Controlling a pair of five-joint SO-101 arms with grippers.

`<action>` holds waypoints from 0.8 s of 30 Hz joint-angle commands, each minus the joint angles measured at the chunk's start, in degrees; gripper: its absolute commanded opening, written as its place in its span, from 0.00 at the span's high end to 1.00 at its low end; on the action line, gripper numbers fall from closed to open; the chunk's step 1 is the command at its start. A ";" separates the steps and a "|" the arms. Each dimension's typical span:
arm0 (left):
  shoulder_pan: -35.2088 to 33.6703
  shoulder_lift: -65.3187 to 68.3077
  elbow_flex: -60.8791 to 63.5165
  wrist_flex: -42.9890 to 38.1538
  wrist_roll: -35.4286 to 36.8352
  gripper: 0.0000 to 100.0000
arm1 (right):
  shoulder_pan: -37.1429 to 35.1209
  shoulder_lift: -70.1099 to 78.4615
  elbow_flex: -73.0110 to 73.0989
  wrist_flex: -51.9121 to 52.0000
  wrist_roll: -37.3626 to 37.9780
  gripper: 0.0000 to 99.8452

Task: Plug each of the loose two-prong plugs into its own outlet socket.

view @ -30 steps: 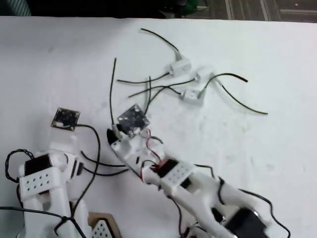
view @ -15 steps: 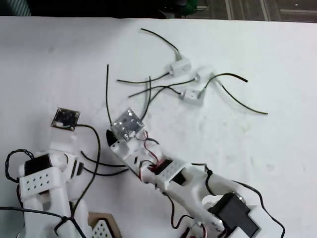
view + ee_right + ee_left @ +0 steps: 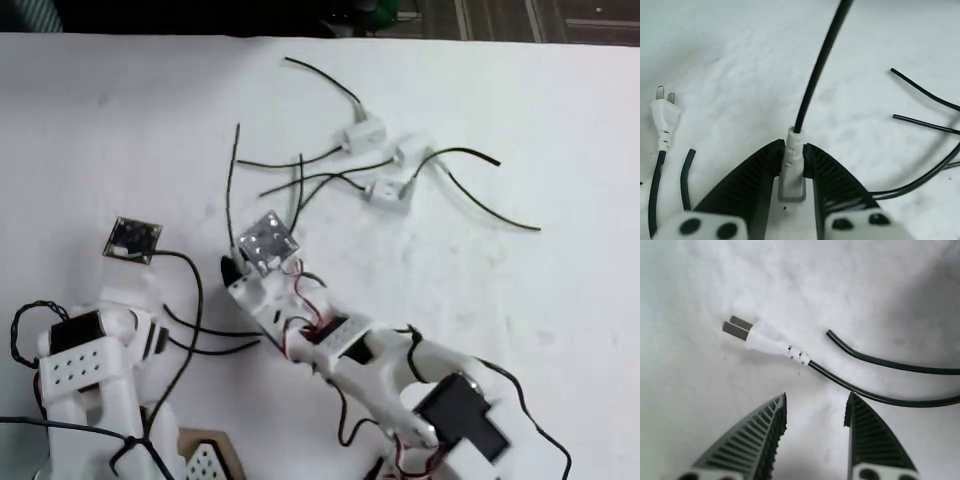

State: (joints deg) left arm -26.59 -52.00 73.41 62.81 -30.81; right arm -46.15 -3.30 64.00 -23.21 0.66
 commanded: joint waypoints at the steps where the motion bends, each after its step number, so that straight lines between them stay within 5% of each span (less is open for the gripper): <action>1: 0.13 -1.10 -0.18 -0.70 -0.18 0.80 | 0.57 0.75 -1.85 -0.57 -0.35 0.98; 24: 0.13 -1.10 -0.18 -0.70 -0.18 0.80 | -0.75 1.27 -3.25 -3.38 -0.79 0.98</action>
State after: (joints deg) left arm -26.59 -52.00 73.41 62.81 -30.81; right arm -46.51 -1.80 63.21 -25.58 0.40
